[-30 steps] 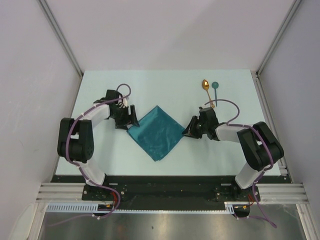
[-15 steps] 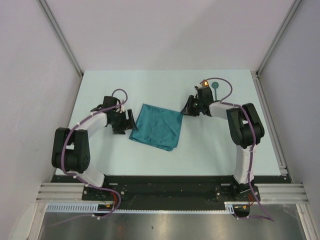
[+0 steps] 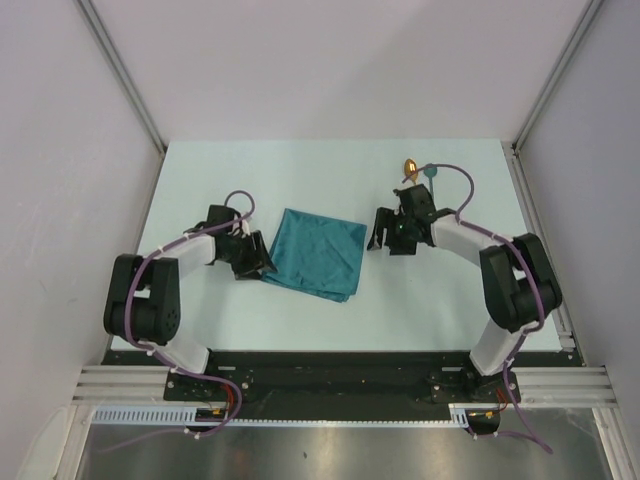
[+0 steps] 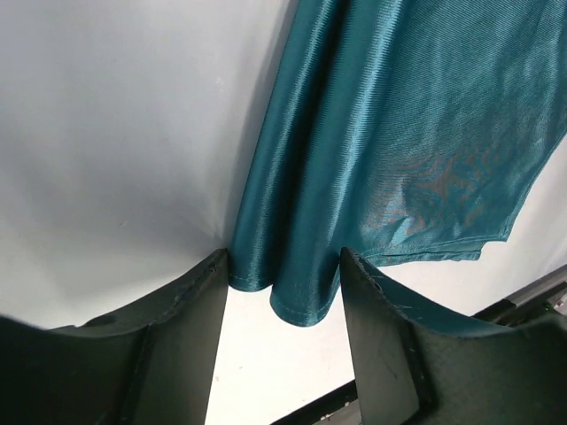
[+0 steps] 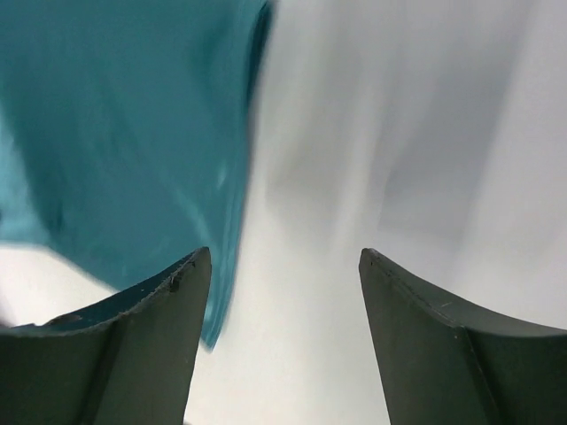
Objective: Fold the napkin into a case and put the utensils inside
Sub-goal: Rotate the square-folded napkin at the center of the board.
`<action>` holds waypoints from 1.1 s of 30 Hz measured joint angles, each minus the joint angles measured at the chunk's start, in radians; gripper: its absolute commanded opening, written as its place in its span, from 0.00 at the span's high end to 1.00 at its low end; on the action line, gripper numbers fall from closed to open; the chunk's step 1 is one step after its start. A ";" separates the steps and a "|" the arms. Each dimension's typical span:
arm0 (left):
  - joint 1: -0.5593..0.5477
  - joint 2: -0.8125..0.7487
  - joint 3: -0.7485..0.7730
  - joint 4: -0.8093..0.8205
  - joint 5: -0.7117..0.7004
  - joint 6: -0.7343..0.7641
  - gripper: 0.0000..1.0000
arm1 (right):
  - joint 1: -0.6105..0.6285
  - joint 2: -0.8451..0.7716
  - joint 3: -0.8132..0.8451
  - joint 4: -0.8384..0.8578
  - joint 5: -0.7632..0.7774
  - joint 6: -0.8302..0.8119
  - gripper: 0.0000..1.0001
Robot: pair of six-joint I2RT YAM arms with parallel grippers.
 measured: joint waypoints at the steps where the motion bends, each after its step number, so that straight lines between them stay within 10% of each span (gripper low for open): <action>1: 0.002 -0.004 -0.005 0.002 -0.002 0.000 0.43 | 0.018 -0.031 -0.025 -0.006 -0.001 0.000 0.27; 21: 0.018 -0.116 -0.240 0.175 0.093 -0.142 1.00 | 0.202 -0.208 -0.300 0.006 -0.054 0.266 0.36; 33: -0.375 -0.461 -0.529 0.408 -0.044 -0.556 0.95 | 0.177 -0.415 -0.406 -0.071 0.062 0.360 0.55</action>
